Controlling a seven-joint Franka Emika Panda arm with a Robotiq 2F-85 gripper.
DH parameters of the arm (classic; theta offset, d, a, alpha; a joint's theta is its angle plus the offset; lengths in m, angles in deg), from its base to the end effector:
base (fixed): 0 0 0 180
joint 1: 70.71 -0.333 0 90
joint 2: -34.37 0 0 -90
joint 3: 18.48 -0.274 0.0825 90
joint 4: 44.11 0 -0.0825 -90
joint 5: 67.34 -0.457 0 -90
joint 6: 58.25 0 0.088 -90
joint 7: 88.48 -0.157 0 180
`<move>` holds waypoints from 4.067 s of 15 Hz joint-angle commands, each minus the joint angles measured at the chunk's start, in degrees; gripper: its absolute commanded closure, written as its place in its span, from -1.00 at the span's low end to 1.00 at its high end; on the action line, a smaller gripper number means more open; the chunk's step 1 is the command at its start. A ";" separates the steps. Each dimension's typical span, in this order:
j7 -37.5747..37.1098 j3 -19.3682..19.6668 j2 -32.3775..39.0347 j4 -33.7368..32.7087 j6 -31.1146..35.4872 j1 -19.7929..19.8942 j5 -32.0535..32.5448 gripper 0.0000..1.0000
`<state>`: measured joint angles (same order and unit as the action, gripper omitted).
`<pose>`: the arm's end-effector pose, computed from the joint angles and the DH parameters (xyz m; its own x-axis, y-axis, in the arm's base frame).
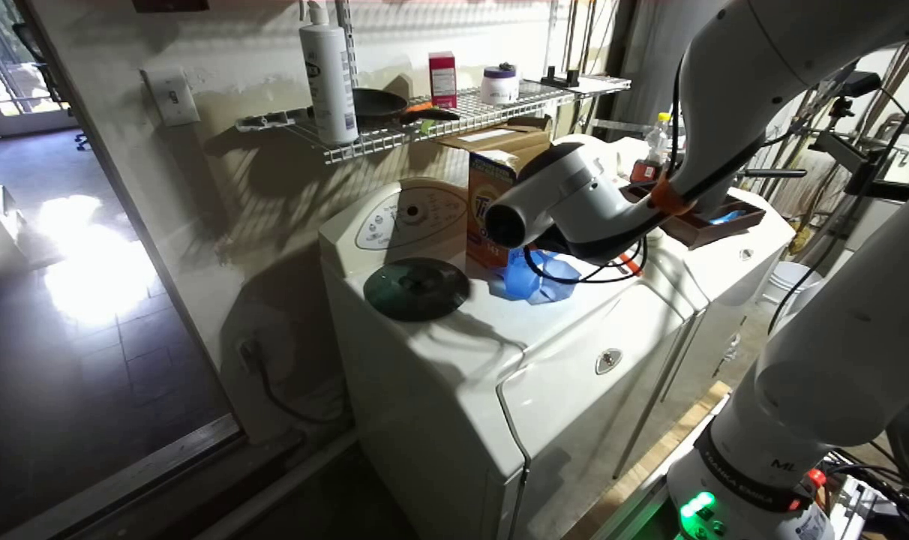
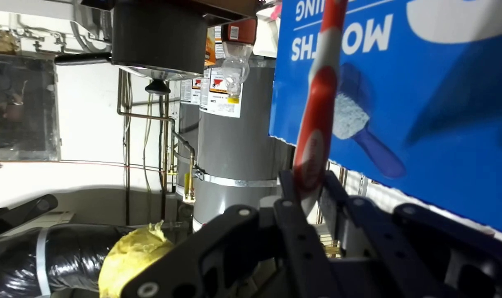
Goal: Use the pink and white spoon to some of the contents of the blue box into the blue cup on the right
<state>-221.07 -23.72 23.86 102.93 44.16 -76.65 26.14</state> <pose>0.5104 -0.0379 0.2632 0.1003 -0.0659 0.9928 -0.9215 -0.3823 0.0677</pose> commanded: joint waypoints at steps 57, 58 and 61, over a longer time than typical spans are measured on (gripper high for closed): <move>46.46 19.11 18.68 -11.06 44.14 18.12 -50.56 0.91; 46.79 19.25 18.88 -11.11 44.42 18.15 -51.14 0.91; 47.95 19.72 19.37 -11.12 45.15 18.07 -52.46 0.91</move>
<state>-175.74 -4.50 41.53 92.92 87.57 -58.83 -23.57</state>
